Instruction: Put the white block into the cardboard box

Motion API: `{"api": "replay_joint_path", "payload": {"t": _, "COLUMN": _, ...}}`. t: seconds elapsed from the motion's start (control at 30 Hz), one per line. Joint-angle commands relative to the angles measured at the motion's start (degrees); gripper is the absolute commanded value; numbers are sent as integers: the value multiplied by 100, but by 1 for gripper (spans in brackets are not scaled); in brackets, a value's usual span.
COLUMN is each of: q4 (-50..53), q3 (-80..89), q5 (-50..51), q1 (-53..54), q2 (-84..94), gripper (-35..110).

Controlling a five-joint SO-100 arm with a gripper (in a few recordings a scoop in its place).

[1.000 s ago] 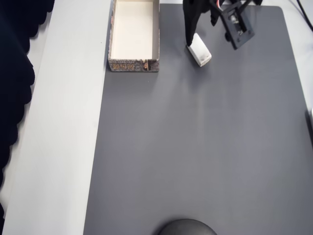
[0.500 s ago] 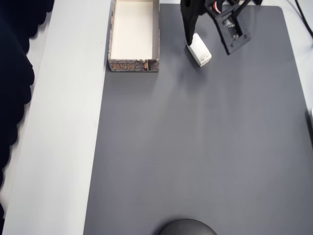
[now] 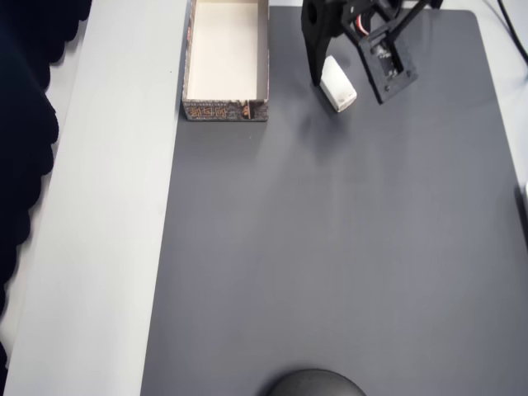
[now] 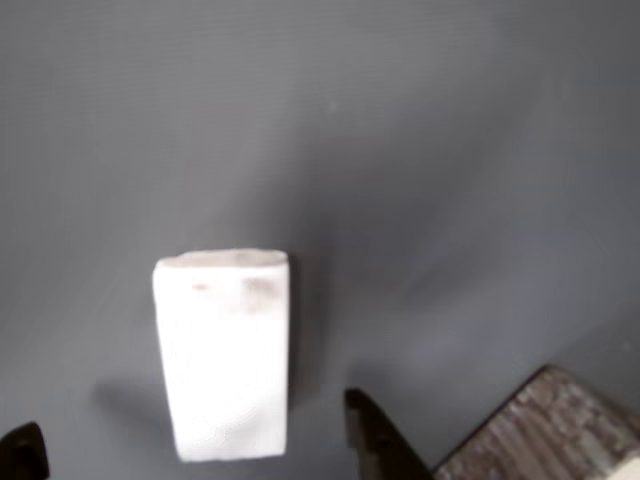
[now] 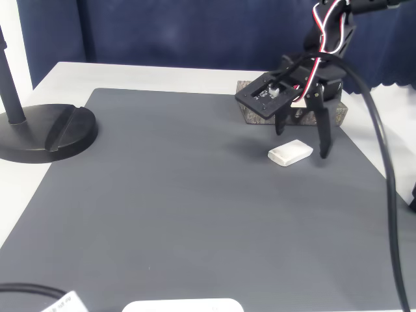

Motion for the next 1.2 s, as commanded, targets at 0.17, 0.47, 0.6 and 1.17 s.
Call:
{"api": "replay_joint_path", "payload": {"t": 0.17, "q4": -308, "q3": -369, "q5": 9, "q1": -70, "q2": -123, "gripper": 44}}
{"api": "replay_joint_path", "payload": {"t": 0.47, "q4": -369, "q3": -316, "q5": 35, "q1": -62, "q2": -141, "gripper": 44}}
{"api": "replay_joint_path", "payload": {"t": 0.6, "q4": -369, "q3": -237, "q5": 35, "q1": -62, "q2": -141, "gripper": 44}}
{"api": "replay_joint_path", "payload": {"t": 1.17, "q4": -378, "q3": -158, "q5": 35, "q1": -141, "q2": -255, "gripper": 42}}
